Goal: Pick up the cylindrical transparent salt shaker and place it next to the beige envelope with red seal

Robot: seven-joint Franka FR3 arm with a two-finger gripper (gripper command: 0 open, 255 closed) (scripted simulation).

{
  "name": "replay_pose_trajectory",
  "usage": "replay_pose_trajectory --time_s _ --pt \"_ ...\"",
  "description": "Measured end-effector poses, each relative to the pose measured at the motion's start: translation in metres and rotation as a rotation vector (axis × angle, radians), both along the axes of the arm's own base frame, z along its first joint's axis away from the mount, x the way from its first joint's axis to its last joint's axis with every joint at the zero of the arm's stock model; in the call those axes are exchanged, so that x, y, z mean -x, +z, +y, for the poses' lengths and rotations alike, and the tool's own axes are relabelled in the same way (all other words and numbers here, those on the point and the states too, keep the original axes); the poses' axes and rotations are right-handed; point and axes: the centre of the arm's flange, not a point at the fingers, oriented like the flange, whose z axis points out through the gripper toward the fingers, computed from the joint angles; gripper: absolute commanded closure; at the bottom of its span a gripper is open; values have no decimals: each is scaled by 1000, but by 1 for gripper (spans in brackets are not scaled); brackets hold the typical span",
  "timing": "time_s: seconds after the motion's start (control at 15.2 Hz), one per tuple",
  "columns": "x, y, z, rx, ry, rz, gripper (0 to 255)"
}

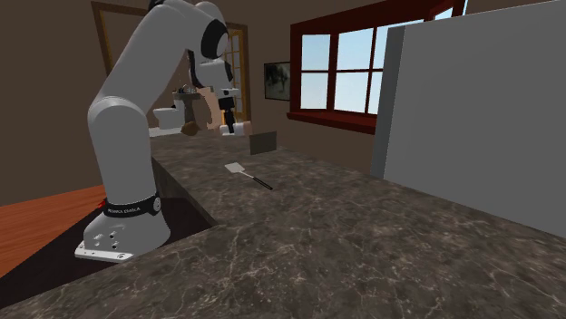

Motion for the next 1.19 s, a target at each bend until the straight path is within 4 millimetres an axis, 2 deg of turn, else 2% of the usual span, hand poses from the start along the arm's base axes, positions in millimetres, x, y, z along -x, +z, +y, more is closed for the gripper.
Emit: replay_pose_trajectory --time_s 0.66,1.12,1.19 --pt "1 -53 1 0 0 0 255" --pt "1 -59 0 0 0 0 255" --pt "1 -59 0 0 0 0 0"
